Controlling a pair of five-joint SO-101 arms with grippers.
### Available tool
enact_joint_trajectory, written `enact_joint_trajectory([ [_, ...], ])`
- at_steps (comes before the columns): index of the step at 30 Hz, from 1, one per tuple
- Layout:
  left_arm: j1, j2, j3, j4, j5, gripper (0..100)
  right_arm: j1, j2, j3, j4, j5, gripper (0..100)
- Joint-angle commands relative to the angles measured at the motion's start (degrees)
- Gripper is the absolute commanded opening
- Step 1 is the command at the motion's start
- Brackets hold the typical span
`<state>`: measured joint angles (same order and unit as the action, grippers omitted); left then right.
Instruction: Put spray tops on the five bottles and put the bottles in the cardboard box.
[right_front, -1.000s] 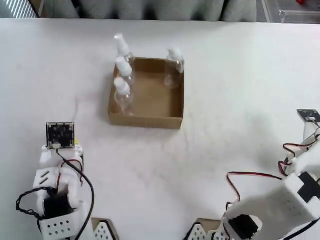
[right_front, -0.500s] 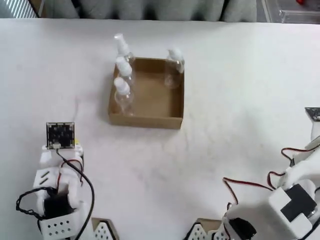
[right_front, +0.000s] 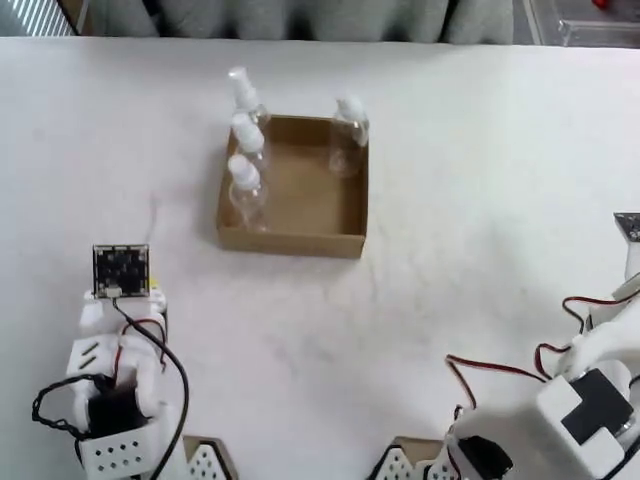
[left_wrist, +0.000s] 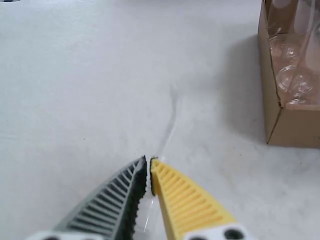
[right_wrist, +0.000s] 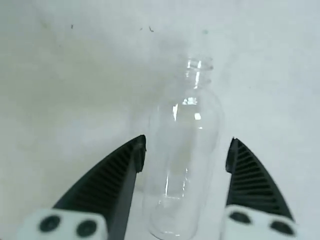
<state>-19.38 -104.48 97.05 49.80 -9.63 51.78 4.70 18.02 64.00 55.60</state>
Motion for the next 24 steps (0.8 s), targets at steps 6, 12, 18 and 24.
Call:
enact_joint_trajectory([
  [6, -0.6, -0.2, -0.1, 0.2, -0.7, 2, -0.6, 2.5, -0.2, -3.4, 0.2, 24.7],
  [12, -0.6, -0.2, -0.1, 0.2, -0.7, 2, -1.5, 3.3, -0.2, -3.0, 0.2, 24.7],
  [18, -0.6, -0.2, -0.1, 0.2, -0.7, 2, -2.0, 3.2, -0.3, -3.0, 0.2, 11.9],
  [24, -0.6, -0.2, -0.1, 0.2, -0.7, 3, -3.8, 2.2, -1.5, -1.6, 0.2, 2.9],
])
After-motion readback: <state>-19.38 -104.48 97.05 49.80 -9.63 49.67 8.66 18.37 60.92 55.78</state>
